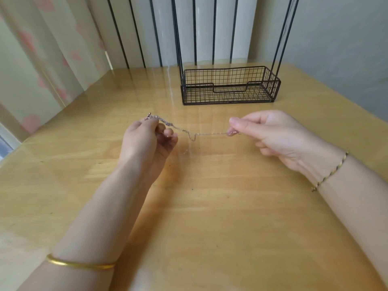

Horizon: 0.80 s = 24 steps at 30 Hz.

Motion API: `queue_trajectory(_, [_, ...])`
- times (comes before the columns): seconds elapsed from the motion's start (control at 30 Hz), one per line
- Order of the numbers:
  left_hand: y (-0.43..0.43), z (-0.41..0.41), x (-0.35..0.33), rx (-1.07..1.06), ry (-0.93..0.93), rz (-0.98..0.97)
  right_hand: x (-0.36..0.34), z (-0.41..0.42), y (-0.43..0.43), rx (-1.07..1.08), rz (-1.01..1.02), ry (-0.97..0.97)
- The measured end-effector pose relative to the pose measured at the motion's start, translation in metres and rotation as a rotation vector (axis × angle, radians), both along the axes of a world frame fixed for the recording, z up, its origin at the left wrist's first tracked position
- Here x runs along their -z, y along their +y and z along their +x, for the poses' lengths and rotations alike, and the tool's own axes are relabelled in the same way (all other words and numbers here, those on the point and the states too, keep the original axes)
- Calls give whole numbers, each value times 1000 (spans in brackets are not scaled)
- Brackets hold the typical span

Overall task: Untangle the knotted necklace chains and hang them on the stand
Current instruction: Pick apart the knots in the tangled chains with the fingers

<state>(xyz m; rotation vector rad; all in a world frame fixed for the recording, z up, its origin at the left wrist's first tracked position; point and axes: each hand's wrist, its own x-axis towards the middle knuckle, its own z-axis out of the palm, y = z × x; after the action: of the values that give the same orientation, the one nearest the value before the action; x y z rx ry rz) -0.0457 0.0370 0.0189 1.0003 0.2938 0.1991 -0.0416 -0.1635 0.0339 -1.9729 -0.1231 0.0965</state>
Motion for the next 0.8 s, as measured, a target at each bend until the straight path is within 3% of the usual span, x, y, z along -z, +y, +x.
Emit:
queue_trajectory(0.1, [-2,-1,0,68,11,-42,2,-2,1,-42,-22,50])
queue_trajectory(0.37, [-12,-16,-9,139,-40,174,12,3,-2,15,138,95])
queue_trajectory(0.43, [-15,-18,-11,163,-62,207,9,1,-5,-9,1,33])
queue_trajectory(0.53, [-17,-23,-13,240,-100,221,6,-2,-6,-73,-362,-121])
queue_trajectory(0.63, [-20,-27,-16,362,-148,198,8,-2,0,-27,-458,-245])
queue_trajectory(0.7, [-23,-29,-18,467,-172,176,11,0,6,61,-275,-289])
queue_trajectory(0.8, [-25,-33,-19,624,-191,131,11,-1,18,5,248,-138])
